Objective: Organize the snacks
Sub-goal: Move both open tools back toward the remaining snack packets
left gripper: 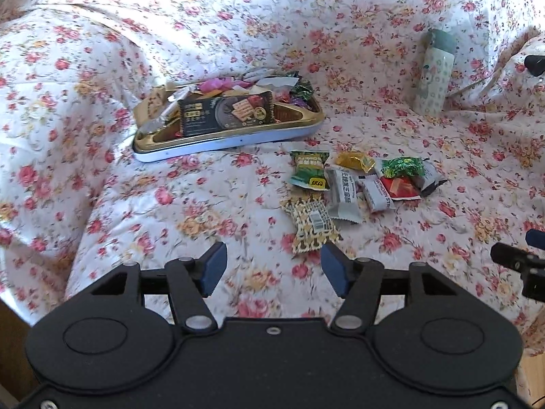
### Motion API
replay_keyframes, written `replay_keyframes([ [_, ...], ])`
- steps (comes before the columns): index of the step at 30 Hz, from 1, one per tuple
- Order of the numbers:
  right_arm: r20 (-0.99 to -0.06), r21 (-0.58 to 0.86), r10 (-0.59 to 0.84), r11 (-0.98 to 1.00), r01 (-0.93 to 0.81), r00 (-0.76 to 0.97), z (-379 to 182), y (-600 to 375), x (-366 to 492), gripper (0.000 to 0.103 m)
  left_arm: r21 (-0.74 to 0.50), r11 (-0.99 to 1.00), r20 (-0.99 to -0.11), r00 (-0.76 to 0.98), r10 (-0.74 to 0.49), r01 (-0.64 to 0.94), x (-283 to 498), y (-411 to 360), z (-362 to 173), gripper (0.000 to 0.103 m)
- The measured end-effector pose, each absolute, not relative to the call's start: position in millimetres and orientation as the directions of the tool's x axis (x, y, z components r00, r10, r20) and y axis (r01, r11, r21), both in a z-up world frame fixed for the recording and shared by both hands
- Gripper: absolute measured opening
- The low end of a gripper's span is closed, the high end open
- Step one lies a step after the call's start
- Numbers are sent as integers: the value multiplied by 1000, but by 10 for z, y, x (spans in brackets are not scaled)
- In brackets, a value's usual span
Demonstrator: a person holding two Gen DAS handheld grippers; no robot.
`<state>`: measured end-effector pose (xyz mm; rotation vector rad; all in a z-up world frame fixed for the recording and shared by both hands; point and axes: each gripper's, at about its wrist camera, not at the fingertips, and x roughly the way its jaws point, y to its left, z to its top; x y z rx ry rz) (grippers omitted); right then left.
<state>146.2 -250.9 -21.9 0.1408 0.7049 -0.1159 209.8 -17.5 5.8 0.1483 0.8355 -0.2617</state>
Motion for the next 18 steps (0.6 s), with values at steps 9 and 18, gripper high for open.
replay_keyframes([
  [9, -652, 70, -64, 987, 144, 756, -382, -2599, 1802, 84, -19, 956, -740, 639, -209, 292, 2360, -299, -185, 65],
  [18, -646, 50, -47, 993, 104, 762, -567, -2548, 2178, 86, 21, 937, -730, 645, -224, 350, 2558, -506, -445, 65],
])
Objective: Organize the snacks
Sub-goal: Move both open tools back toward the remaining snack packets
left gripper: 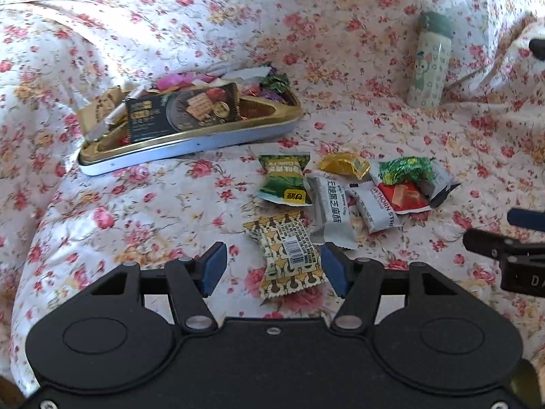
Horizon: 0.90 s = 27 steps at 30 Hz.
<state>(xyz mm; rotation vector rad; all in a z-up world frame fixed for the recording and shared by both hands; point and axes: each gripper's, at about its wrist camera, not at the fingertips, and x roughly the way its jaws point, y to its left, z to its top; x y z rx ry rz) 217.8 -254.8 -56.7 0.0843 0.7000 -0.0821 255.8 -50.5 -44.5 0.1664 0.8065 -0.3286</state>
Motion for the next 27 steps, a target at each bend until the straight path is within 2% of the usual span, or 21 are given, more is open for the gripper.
replay_keyframes([
  [21, -614, 4, -93, 993, 121, 784, -761, -2666, 2844, 86, 3, 936, -714, 656, -243, 351, 3175, -293, -743, 73],
  [24, -609, -6, -95, 993, 115, 787, -761, -2672, 2905, 85, 20, 929, -707, 662, -248, 369, 3217, -274, -768, 79],
  [26, -604, -11, -96, 994, 113, 791, -766, -2678, 2942, 85, 34, 931, -695, 678, -240, 364, 3223, -256, -805, 89],
  [27, -604, -12, -98, 993, 114, 791, -772, -2683, 2956, 84, 30, 931, -690, 682, -244, 364, 3230, -237, -821, 90],
])
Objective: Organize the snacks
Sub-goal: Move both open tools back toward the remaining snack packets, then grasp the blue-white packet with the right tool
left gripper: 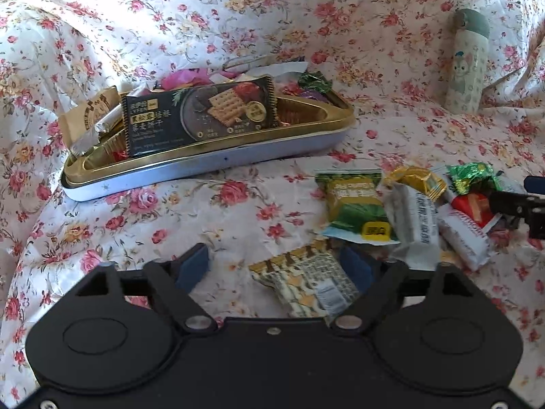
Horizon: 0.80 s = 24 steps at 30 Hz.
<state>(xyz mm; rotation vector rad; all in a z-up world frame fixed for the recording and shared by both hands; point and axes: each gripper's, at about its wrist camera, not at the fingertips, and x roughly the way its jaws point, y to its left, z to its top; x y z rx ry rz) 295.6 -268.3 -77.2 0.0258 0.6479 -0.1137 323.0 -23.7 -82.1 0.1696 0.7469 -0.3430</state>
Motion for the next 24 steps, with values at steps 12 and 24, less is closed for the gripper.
replay_keyframes([
  [12, -596, -38, -134, 990, 139, 792, -828, -2807, 2931, 50, 16, 925, -668, 693, -272, 379, 3252, -185, -862, 95],
  [24, -586, -75, -173, 984, 160, 791, -840, -2862, 2989, 63, 16, 925, -667, 694, -272, 379, 3250, -189, -861, 95],
])
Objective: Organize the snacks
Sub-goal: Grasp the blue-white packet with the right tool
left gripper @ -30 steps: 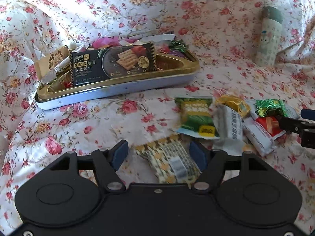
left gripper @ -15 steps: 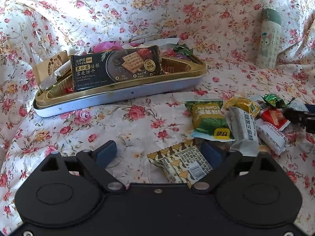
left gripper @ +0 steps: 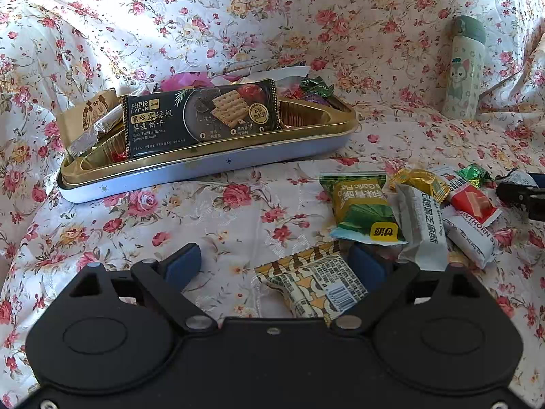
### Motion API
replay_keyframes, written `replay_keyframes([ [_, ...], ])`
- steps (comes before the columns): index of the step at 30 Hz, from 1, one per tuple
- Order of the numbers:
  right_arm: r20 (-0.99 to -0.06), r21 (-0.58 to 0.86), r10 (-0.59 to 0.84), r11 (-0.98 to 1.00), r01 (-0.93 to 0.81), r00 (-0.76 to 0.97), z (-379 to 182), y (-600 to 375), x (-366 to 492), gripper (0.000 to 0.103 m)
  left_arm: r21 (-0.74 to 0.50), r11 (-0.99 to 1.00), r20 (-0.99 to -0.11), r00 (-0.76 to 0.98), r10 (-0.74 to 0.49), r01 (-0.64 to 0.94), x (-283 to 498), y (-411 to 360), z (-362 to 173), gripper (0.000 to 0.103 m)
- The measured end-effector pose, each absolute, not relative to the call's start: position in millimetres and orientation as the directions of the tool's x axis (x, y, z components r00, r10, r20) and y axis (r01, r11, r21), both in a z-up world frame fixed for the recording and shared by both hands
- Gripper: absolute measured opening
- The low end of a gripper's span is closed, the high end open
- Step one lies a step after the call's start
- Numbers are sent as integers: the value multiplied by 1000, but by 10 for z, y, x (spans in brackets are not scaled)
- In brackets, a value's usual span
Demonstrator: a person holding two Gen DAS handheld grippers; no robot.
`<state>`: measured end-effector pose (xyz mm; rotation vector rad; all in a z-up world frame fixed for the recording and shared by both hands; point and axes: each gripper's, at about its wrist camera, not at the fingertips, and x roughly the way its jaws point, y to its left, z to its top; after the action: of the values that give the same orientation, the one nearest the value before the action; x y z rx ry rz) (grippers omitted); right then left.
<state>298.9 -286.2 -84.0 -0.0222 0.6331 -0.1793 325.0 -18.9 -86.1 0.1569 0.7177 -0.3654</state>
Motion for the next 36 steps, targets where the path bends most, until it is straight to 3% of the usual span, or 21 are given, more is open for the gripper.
replay_keyframes([
  [2, -583, -72, -169, 985, 156, 795, -842, -2868, 2992, 62, 16, 925, -667, 694, -272, 379, 3250, -191, -861, 95],
  [4, -582, -51, -134, 990, 129, 802, -855, -2874, 2983, 46, 16, 925, -667, 694, -272, 379, 3249, -189, -861, 95],
  [5, -579, -49, -129, 991, 123, 805, -859, -2871, 2978, 43, 16, 925, -667, 694, -272, 379, 3249, -188, -862, 95],
  [13, -578, -69, -152, 988, 138, 802, -868, -2832, 2986, 41, 25, 927, -680, 686, -258, 373, 3266, -210, -844, 96],
  [20, -581, -49, -142, 989, 140, 802, -871, -2872, 2983, 41, 115, 912, -677, 702, -219, 395, 3256, -378, -712, 88],
  [25, -582, -34, -137, 989, 144, 802, -876, -2888, 2985, 41, 85, 911, -672, 698, -247, 404, 3272, -474, -590, 88],
  [36, -582, -34, -142, 988, 150, 801, -881, -2874, 2982, 41, 148, 899, -758, 631, -165, 413, 3159, -493, -639, 86],
])
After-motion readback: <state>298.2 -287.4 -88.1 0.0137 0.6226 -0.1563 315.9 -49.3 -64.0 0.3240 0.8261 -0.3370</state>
